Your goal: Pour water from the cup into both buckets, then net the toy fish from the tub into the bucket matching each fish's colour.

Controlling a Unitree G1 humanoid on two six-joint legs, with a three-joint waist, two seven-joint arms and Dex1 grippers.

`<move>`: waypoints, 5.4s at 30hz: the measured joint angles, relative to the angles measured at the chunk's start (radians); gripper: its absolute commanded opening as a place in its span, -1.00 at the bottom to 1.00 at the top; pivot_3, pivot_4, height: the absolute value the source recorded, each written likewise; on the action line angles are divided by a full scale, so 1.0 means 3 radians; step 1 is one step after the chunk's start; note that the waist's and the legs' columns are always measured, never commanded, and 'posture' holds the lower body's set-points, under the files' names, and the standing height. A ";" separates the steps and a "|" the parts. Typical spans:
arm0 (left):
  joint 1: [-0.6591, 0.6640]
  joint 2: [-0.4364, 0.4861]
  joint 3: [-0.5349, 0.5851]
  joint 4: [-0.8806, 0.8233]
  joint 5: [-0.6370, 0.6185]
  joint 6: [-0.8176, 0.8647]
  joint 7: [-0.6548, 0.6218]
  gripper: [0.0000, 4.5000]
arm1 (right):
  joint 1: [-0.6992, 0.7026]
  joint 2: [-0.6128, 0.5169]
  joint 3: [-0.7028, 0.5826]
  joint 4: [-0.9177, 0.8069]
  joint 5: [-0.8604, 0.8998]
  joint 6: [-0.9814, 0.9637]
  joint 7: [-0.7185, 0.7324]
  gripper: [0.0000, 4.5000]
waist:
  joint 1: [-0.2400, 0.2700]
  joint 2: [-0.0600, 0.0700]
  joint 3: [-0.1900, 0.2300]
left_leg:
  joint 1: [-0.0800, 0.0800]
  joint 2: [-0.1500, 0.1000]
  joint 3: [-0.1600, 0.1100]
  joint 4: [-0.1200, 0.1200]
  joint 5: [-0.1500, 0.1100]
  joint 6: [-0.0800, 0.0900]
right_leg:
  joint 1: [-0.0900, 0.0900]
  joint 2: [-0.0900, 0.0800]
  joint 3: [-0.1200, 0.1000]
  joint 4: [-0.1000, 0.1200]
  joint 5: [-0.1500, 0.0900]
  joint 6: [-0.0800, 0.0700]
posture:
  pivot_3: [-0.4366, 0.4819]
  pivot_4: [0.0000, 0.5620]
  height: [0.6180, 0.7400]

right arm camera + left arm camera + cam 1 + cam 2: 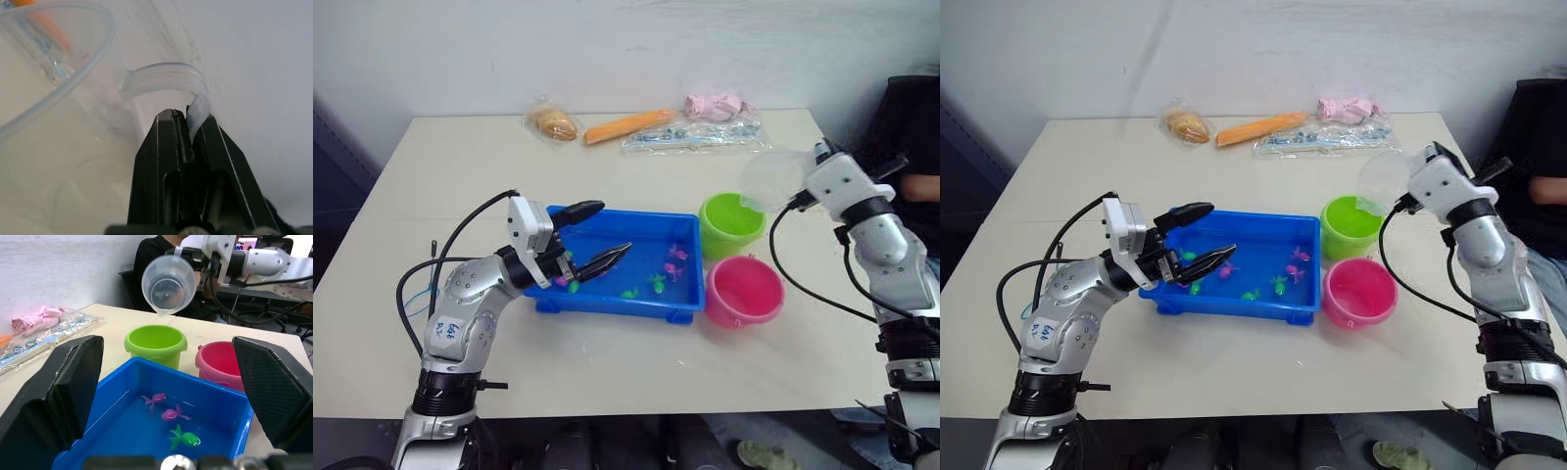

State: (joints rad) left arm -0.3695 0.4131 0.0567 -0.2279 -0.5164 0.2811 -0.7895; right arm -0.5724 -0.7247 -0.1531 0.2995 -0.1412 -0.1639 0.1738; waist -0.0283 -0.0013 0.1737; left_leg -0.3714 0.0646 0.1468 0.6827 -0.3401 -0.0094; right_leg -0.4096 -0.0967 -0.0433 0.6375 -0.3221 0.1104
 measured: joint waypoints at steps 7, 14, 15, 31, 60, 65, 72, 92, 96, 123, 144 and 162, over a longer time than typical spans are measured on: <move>-0.0004 0.0107 -0.0032 -0.0117 -0.0245 0.0214 -0.0273 1.00 | 0.0293 0.0234 -0.1211 -0.0667 0.1550 0.1400 0.0143 -0.97 | 0.0008 -0.0002 0.0001 | -0.0001 0.0003 -0.0003 -0.0001 -0.0001 0.0002 | 0.0001 -0.0001 0.0002 0.0006 0.0000 0.0000 | -0.05 -0.47 1.00; -0.0024 0.0365 -0.0139 -0.0138 -0.0275 0.0216 -0.0768 1.00 | 0.1075 0.0560 -0.1777 -0.1252 0.2363 0.2601 -0.0058 -0.97 | -0.0002 -0.0005 0.0000 | 0.0004 -0.0003 -0.0002 -0.0003 -0.0001 0.0001 | -0.0002 0.0007 0.0013 0.0001 -0.0001 -0.0001 | -0.05 -0.47 1.00; -0.0023 0.0380 -0.0148 -0.0138 -0.0276 0.0214 -0.0826 1.00 | 0.1165 0.0651 -0.1776 -0.1292 0.2387 0.2625 -0.0086 -0.97 | -0.0009 -0.0004 -0.0001 | 0.0006 -0.0003 -0.0002 -0.0003 -0.0001 0.0001 | -0.0002 0.0007 0.0017 0.0002 -0.0001 -0.0001 | -0.05 -0.47 1.00; -0.0064 0.0335 -0.0287 -0.0101 -0.0228 0.0139 -0.0967 1.00 | 0.1275 0.1322 -0.1339 -0.1078 0.2020 0.1949 -0.0352 -0.97 | -0.0003 -0.0003 -0.0001 | 0.0008 -0.0006 -0.0002 -0.0002 0.0000 0.0002 | -0.0008 0.0009 0.0031 0.0007 0.0001 0.0001 | -0.05 -0.47 1.00; 0.0010 0.0560 -0.0180 0.0035 -0.0140 0.0025 -0.0999 1.00 | 0.2627 0.1506 -0.1270 -0.1926 0.1910 0.1773 -0.0436 0.95 | -0.0010 -0.0004 -0.0001 | 0.0010 -0.0003 -0.0005 -0.0007 -0.0002 0.0004 | -0.0008 0.0007 0.0034 0.0004 0.0001 0.0001 | -0.05 -0.47 1.00; 0.0217 0.0688 0.0005 0.0024 -0.0165 0.0053 -0.0948 1.00 | 0.3004 0.1277 -0.1369 -0.2412 0.2133 0.1786 -0.0007 0.95 | -0.0006 0.0014 -0.0003 | 0.0013 -0.0003 -0.0003 -0.0017 -0.0005 0.0008 | -0.0010 0.0007 0.0043 0.0001 0.0002 0.0001 | -0.05 -0.47 1.00; 0.0891 0.0917 0.0814 0.0234 -0.0134 0.0025 -0.0650 1.00 | 0.3122 0.0494 -0.1589 -0.3120 0.2538 0.1334 0.1213 0.95 | -0.0034 -0.0039 0.0004 | 0.0032 0.0005 0.0000 -0.0030 -0.0008 0.0012 | 0.0001 0.0007 0.0044 -0.0006 0.0002 0.0000 | -0.05 -0.47 1.00; 0.2461 0.0507 0.2785 0.1174 -0.0040 -0.0141 0.0632 1.00 | 0.2174 0.0026 -0.0175 -0.2876 0.2261 0.1050 0.2462 0.95 | 0.0007 -0.0082 -0.0015 | 0.0014 -0.0001 -0.0010 -0.0023 -0.0029 0.0028 | 0.0002 -0.0053 -0.0001 -0.0031 0.0003 0.0000 | -0.05 -0.47 1.00; 0.2557 0.0387 0.2821 0.1068 -0.0101 -0.0048 0.0758 1.00 | 0.2172 0.0043 -0.0163 -0.2829 0.2252 0.0982 0.2511 0.95 | 0.0012 -0.0094 -0.0022 | 0.0011 -0.0002 -0.0022 -0.0023 -0.0032 0.0028 | 0.0006 -0.0059 -0.0012 -0.0033 0.0003 -0.0003 | -0.05 -0.47 1.00; -0.0948 0.1187 0.0684 0.3031 0.0849 0.1693 0.1957 1.00 | 0.2257 0.0146 -0.0170 -0.3029 0.2367 0.0830 0.2481 0.95 | 0.0014 -0.0101 -0.0024 | 0.0003 -0.0002 0.0006 -0.0001 -0.0026 0.0017 | -0.0007 -0.0017 -0.0038 -0.0002 0.0008 -0.0006 | -0.05 -0.47 1.00; -0.1478 0.1242 0.0612 0.4364 0.1187 0.1137 0.1640 -0.05 | 0.2341 0.0158 -0.0181 -0.3090 0.2300 0.0771 0.2357 1.00 | 0.0091 -0.0090 -0.0032 | 0.0012 -0.0004 0.0036 0.0004 -0.0025 0.0014 | -0.0006 -0.0017 -0.0034 0.0012 0.0008 -0.0006 | -0.05 -0.47 1.00; -0.1199 0.1563 0.0930 0.3225 0.0719 0.0250 0.0108 -1.00 | 0.2291 -0.0097 -0.0415 -0.3272 0.2486 0.1074 0.2293 1.00 | 0.0091 -0.0132 -0.0019 | 0.0000 0.0002 0.0033 0.0013 -0.0023 0.0011 | -0.0012 -0.0015 -0.0037 0.0018 0.0009 -0.0009 | -0.05 -0.47 1.00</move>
State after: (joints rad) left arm -0.7291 0.8819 0.3356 0.7396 -0.3008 0.3560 -0.7573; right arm 0.1148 -0.7538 -0.2776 -0.6821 0.6047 0.1581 0.8615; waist -0.0011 -0.0409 0.1681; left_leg -0.3714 0.0653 0.1567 0.6865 -0.3470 -0.0062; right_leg -0.4132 -0.1013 -0.0543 0.6430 -0.3195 0.1078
